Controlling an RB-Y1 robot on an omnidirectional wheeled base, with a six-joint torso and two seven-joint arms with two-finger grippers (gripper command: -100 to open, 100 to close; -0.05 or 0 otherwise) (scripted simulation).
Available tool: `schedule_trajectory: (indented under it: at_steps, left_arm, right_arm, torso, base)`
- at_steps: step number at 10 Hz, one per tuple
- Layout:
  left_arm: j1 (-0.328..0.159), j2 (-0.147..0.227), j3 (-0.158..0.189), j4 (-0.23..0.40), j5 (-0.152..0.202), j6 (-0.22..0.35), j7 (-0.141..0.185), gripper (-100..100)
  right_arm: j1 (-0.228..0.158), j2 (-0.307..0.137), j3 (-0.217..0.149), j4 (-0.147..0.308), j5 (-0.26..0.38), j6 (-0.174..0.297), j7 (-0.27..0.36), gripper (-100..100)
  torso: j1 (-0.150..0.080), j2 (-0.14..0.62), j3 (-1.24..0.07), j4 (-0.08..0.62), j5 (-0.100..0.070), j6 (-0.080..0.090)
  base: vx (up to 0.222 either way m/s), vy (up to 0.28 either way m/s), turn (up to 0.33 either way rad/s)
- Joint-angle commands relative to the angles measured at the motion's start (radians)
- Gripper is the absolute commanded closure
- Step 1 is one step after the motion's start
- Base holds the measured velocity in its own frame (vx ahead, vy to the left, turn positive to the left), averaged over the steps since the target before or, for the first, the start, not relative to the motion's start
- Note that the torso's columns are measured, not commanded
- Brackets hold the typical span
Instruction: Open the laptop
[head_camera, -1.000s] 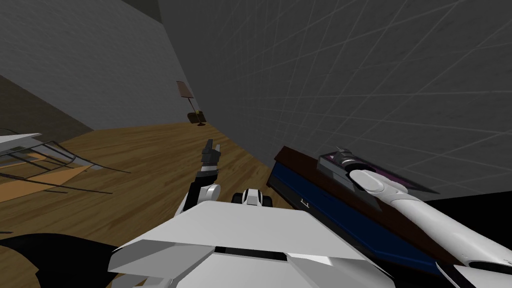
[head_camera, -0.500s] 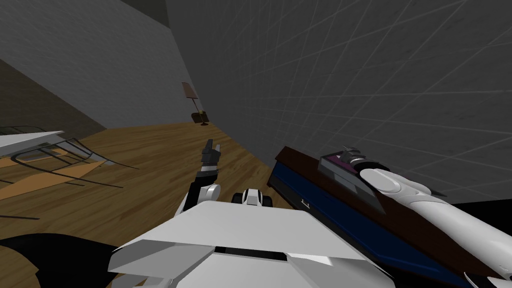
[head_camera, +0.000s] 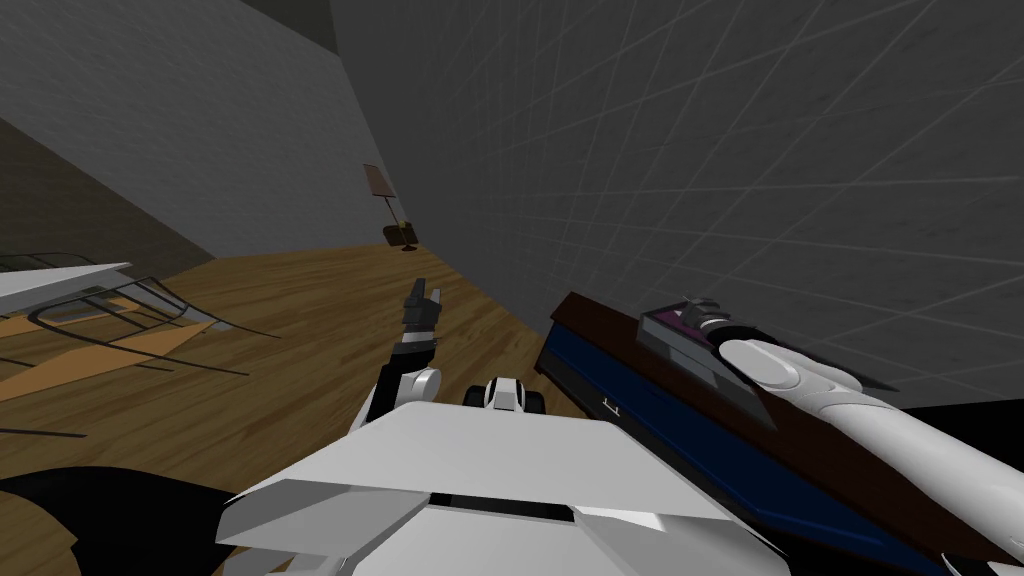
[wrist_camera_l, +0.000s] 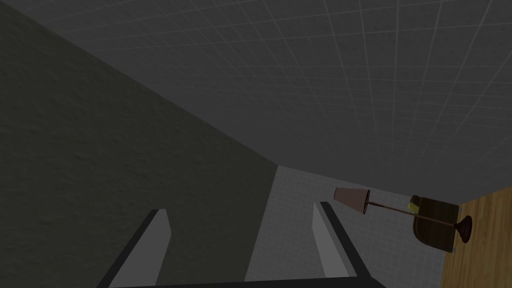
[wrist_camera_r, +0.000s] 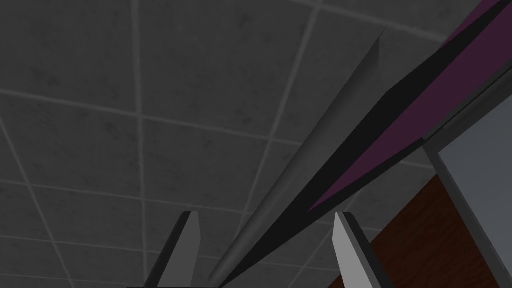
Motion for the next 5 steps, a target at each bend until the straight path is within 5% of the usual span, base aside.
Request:
schedule_trajectory:
  at_steps: [1,5]
  left_arm:
    - [0.0,0.0,0.0,0.0,0.0,0.0,0.0,0]
    - [0.0,0.0,0.0,0.0,0.0,0.0,0.0,0]
  right_arm:
    - [0.005,0.049,0.0,0.0,0.034,0.082,0.032,100]
    - [0.009,0.107,0.008,0.003,0.074,0.181,0.064,100]
  torso:
    - [0.0,0.0,0.0,0.0,-0.001,0.001]
    - [-0.003,0.0,0.0,0.0,-0.001,0.001]
  base:
    - [0.004,0.02,-0.024]
    - [0.002,0.015,-0.018]
